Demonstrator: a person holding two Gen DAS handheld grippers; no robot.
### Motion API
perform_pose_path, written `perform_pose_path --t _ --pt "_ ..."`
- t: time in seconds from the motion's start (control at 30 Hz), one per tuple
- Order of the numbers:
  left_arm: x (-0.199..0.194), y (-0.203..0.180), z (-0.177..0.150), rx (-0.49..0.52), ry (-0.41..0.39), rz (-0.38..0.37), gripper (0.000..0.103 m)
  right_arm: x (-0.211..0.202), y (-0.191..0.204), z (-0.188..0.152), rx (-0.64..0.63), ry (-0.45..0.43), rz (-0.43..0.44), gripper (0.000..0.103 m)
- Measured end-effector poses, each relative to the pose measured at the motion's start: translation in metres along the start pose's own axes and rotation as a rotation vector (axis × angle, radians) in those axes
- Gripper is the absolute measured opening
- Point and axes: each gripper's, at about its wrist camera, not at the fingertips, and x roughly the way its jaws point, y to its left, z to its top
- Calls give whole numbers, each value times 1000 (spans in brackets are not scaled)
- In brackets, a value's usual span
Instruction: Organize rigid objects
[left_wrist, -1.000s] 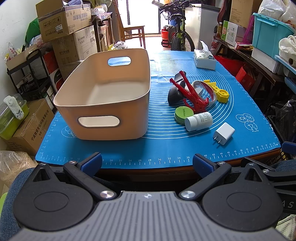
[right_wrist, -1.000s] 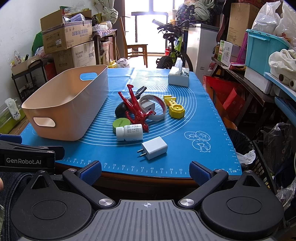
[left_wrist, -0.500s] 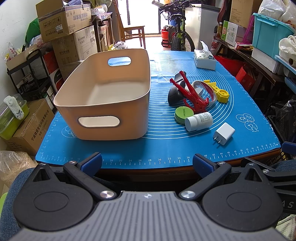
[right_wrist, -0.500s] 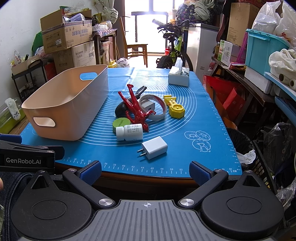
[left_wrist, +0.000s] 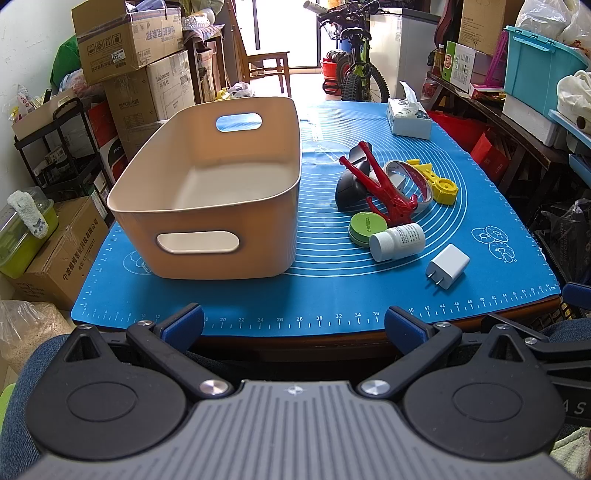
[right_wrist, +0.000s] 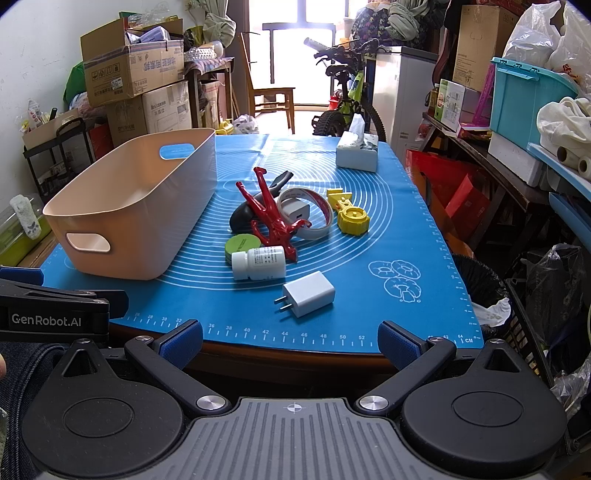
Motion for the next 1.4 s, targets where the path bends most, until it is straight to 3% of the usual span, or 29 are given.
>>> perform_pose_path --t 0.73,1.1,1.4 --pt "-3 4 6 -17 -16 -5 103 1 1 7 7 4 -5 100" --pt "8 48 81 -31 -67 69 103 21 13 39 -23 -7 -9 100" --pt "53 109 133 -101 12 89 103 64 15 56 -16 43 -35 100"
